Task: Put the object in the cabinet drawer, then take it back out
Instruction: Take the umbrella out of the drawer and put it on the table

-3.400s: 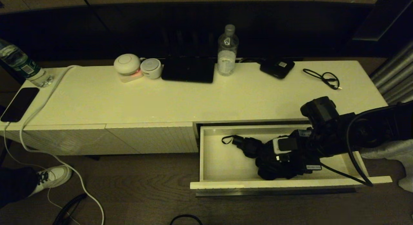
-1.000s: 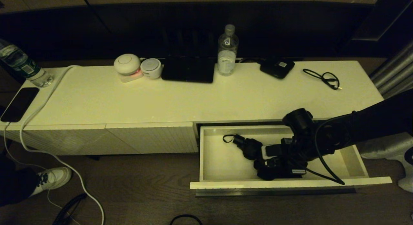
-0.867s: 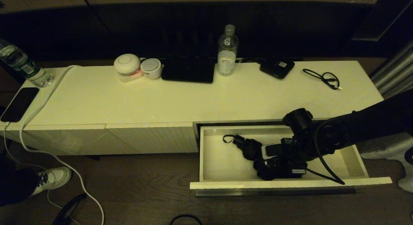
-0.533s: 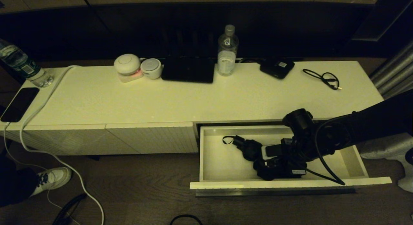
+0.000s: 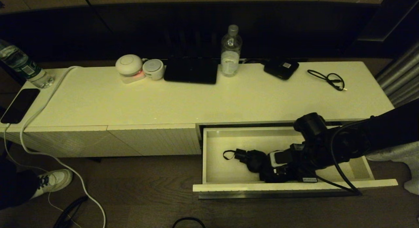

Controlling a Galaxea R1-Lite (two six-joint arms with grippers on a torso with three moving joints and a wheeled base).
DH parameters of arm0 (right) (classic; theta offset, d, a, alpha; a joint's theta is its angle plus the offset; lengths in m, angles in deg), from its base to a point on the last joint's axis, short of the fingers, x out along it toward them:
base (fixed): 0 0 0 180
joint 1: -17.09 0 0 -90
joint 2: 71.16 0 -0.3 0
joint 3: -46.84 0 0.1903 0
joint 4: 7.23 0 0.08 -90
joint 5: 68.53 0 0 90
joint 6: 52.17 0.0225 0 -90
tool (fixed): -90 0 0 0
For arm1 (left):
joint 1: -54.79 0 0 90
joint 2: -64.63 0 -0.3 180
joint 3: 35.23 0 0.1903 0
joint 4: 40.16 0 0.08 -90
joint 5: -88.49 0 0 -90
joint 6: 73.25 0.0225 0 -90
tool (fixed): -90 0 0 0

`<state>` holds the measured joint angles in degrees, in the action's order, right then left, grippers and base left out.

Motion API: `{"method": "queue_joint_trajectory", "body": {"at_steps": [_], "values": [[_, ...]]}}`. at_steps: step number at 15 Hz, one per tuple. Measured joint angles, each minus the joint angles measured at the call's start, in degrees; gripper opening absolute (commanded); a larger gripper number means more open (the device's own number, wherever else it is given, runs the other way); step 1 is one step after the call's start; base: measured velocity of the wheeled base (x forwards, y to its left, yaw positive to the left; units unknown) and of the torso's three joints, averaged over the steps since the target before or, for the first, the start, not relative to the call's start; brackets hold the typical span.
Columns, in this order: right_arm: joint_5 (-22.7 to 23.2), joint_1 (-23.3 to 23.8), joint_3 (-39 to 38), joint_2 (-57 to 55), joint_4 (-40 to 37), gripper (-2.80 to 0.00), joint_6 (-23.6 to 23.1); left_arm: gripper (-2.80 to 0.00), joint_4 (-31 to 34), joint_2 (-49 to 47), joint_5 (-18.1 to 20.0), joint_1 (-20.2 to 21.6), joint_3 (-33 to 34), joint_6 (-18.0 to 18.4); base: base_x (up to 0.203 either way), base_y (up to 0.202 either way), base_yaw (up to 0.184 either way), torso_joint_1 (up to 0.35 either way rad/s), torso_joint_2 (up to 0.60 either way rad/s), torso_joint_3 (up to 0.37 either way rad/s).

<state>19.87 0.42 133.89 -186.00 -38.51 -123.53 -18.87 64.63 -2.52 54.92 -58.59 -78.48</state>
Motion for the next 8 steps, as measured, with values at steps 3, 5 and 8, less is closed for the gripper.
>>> {"method": "queue_joint_trajectory", "body": {"at_steps": [3, 5, 8], "values": [[0.1, -0.1, -1.4, 3.9, 0.4, -2.8, 0.0, -2.8, 0.0, 0.0, 0.0, 0.0, 0.0, 0.0, 0.0, 0.0, 0.0, 0.0, 0.0, 0.0], [0.3, -0.2, -1.6, 6.2, 0.5, -2.8, 0.1, -2.8, 0.0, 0.0, 0.0, 0.0, 0.0, 0.0, 0.0, 0.0, 0.0, 0.0, 0.0, 0.0], [0.3, -0.9, -2.2, 10.4, 0.4, -2.8, 0.1, -2.8, 0.0, 0.0, 0.0, 0.0, 0.0, 0.0, 0.0, 0.0, 0.0, 0.0, 0.0, 0.0]]}}
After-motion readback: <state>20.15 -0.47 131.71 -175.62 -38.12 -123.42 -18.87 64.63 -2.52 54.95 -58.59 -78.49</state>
